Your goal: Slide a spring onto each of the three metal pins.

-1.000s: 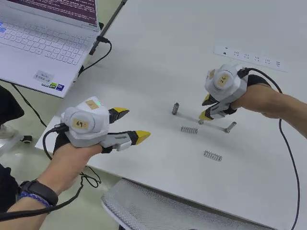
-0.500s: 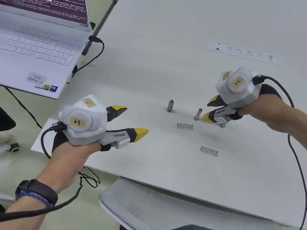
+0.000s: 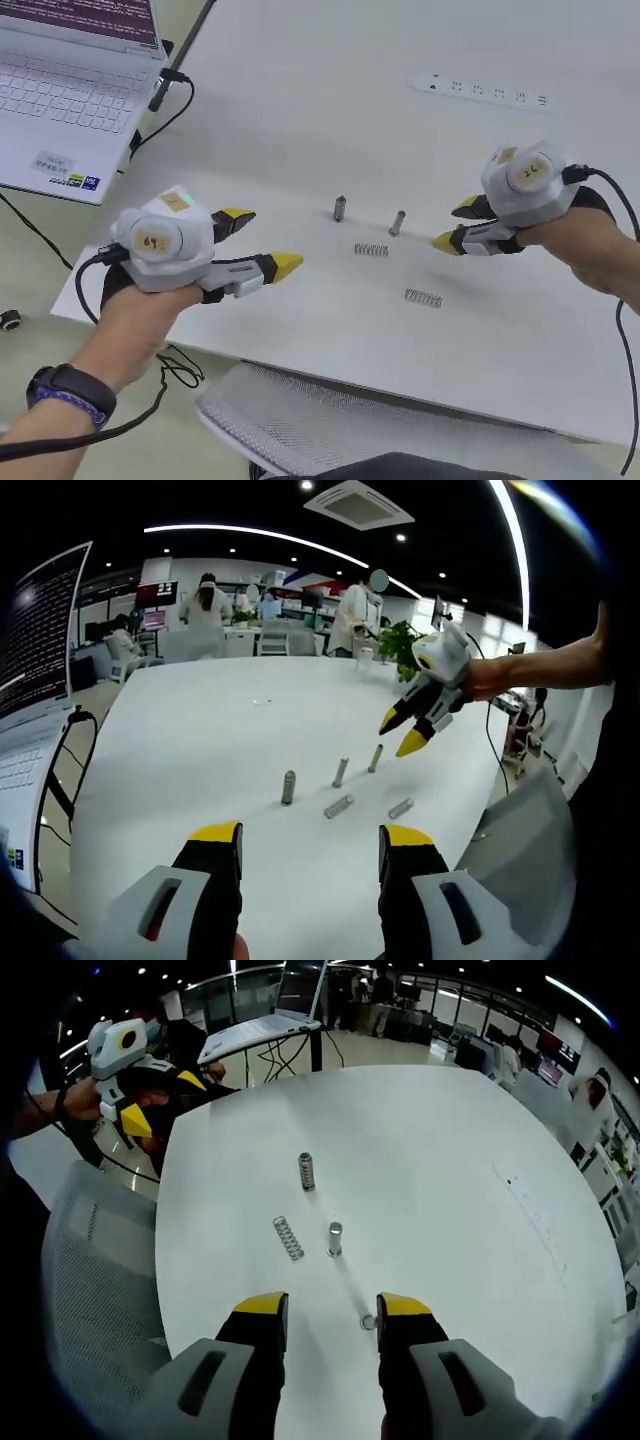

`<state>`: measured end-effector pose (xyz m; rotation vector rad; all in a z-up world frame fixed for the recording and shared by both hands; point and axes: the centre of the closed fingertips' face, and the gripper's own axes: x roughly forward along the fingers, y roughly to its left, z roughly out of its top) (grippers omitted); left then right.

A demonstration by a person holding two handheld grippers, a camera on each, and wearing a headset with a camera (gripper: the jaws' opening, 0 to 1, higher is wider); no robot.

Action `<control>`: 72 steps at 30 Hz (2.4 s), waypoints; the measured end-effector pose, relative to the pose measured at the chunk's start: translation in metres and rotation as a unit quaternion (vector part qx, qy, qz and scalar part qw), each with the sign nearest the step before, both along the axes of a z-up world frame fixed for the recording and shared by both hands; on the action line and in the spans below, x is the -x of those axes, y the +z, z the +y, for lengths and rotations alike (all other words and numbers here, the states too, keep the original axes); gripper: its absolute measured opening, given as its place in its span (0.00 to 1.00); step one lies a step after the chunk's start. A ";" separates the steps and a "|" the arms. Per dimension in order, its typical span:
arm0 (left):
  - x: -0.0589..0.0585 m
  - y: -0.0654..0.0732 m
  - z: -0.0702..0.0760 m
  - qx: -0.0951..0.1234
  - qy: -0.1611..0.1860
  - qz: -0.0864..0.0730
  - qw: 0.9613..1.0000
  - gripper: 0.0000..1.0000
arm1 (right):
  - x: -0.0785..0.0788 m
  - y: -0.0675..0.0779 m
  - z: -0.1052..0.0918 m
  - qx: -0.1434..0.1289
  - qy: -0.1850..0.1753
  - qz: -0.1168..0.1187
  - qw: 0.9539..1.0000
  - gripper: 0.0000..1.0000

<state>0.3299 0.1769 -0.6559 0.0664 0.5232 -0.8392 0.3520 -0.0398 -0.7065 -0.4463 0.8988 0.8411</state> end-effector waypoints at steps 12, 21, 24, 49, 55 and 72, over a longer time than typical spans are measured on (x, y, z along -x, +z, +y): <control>0.001 0.001 -0.011 -0.001 -0.013 -0.001 1.000 0.50 | 0.025 0.002 -0.028 -0.013 -0.041 -0.008 0.999 0.38; 0.000 0.001 -0.021 0.000 -0.023 0.001 1.000 0.50 | 0.037 0.007 -0.039 -0.039 -0.078 -0.013 0.996 0.40; -0.001 0.000 -0.023 0.000 -0.026 0.001 1.000 0.50 | 0.039 0.010 -0.041 -0.048 -0.090 -0.015 0.995 0.41; -0.011 -0.006 -0.053 -0.015 -0.066 0.006 0.998 0.50 | 0.059 0.020 -0.053 -0.114 -0.147 -0.028 0.982 0.47; -0.015 -0.011 -0.066 -0.023 -0.085 0.009 0.996 0.49 | 0.064 0.023 -0.061 -0.122 -0.160 -0.032 0.979 0.48; -0.023 -0.020 -0.092 -0.036 -0.122 0.015 0.992 0.49 | 0.077 0.031 -0.073 -0.140 -0.190 -0.041 0.971 0.50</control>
